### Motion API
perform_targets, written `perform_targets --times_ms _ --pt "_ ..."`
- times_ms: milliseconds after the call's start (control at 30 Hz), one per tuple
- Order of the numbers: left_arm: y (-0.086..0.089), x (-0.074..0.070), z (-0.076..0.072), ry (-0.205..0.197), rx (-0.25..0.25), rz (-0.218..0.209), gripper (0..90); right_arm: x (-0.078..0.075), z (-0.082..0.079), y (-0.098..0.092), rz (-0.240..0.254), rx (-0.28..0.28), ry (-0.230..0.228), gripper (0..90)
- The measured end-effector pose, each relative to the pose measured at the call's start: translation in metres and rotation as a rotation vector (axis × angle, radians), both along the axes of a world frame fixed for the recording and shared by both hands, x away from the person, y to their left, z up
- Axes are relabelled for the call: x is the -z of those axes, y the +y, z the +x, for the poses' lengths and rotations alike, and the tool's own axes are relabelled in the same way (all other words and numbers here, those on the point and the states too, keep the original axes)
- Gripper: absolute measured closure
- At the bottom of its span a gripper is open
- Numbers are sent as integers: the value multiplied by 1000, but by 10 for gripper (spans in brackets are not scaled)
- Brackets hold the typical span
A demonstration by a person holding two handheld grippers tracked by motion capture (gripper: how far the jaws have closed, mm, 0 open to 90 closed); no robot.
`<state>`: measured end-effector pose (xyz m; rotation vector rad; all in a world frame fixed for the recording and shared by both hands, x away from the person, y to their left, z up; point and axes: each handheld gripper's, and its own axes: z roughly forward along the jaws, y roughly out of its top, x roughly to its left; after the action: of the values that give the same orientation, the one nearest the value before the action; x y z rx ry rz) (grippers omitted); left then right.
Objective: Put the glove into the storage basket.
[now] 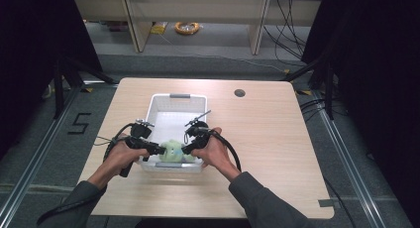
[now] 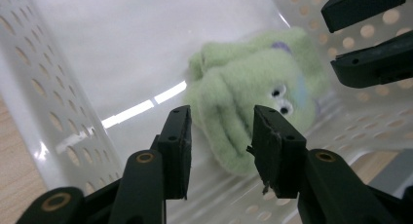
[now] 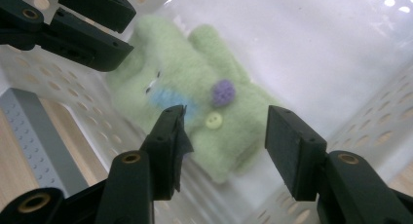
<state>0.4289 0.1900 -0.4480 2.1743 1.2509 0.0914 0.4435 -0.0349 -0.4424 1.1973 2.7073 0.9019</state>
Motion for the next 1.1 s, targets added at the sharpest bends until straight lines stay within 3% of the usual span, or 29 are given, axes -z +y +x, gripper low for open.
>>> perform_targets --times_ms 133,167,300,333,433,533,567,633,700,767,833,1100 --pt "0 -7 -2 -22 -26 -26 558 -7 -1 -4 19 -10 -26 490" --pt "0 -9 -3 -33 -39 -41 548 -10 -3 -5 18 9 -4 485" --pt "-3 -16 -12 -59 -18 -48 515 -18 -7 -11 42 5 -14 471" --pt "-5 -18 -14 -66 -14 -56 505 -19 -6 -13 51 -28 -48 470" --pt "-9 -22 -20 -68 4 -89 494 -22 -9 -18 76 -40 -79 446" --pt "-14 -26 -28 -79 21 -96 465 -25 -13 -24 90 -39 -74 418" --pt "-15 -27 -31 -82 21 -104 452 -25 -13 -27 92 -47 -93 409" --pt "-18 -32 -37 -115 15 -128 439 -28 -16 -32 115 -35 -88 388" --pt "-19 -34 -40 -121 17 -139 414 -29 -18 -38 133 -41 -111 378" --pt "-21 -36 -44 -129 11 -149 392 -32 -21 -43 130 -6 -64 370" --pt "-23 -37 -49 -135 10 -169 375 -32 -23 -50 167 -28 -97 363" --pt "-33 -36 -64 -128 28 -181 331 -37 -32 -71 213 -14 -117 350"
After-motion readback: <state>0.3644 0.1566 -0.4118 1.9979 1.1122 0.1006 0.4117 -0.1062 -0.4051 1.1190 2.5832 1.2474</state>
